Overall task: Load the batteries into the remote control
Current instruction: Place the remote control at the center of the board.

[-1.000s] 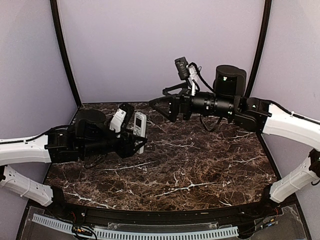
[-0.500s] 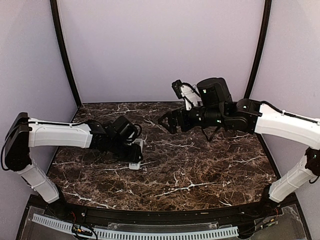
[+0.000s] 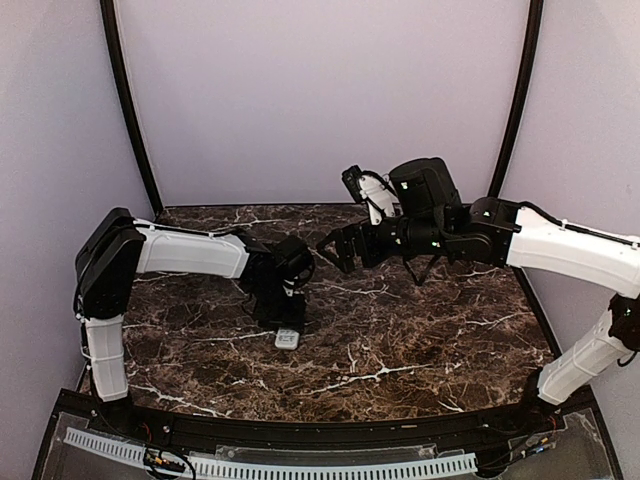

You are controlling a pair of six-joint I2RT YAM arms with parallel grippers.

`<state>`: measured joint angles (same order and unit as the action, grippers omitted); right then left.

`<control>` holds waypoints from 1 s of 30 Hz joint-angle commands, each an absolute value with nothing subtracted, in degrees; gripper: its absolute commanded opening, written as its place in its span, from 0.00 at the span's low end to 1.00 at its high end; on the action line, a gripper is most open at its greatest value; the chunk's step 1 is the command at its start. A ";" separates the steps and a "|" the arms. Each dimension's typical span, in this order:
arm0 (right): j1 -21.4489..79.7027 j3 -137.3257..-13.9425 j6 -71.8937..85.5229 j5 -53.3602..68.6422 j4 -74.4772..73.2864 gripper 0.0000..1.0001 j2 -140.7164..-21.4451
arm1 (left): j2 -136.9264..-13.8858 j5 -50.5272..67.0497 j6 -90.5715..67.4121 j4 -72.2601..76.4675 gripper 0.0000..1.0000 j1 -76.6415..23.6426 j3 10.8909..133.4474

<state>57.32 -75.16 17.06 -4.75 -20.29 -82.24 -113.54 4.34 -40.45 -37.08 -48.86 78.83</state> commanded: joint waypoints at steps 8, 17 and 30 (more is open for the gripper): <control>57.13 -75.10 17.75 -5.54 -19.72 0.99 -81.81 | -114.98 5.02 -46.34 -42.43 0.67 -48.77 79.45; 57.06 -74.93 17.84 -5.75 -20.10 0.99 -81.89 | -112.33 8.79 -46.26 -38.90 0.92 -48.78 79.12; 32.44 -58.08 23.24 -0.29 -16.96 0.99 -69.98 | -90.42 -0.80 -36.72 -30.57 0.95 -36.25 73.27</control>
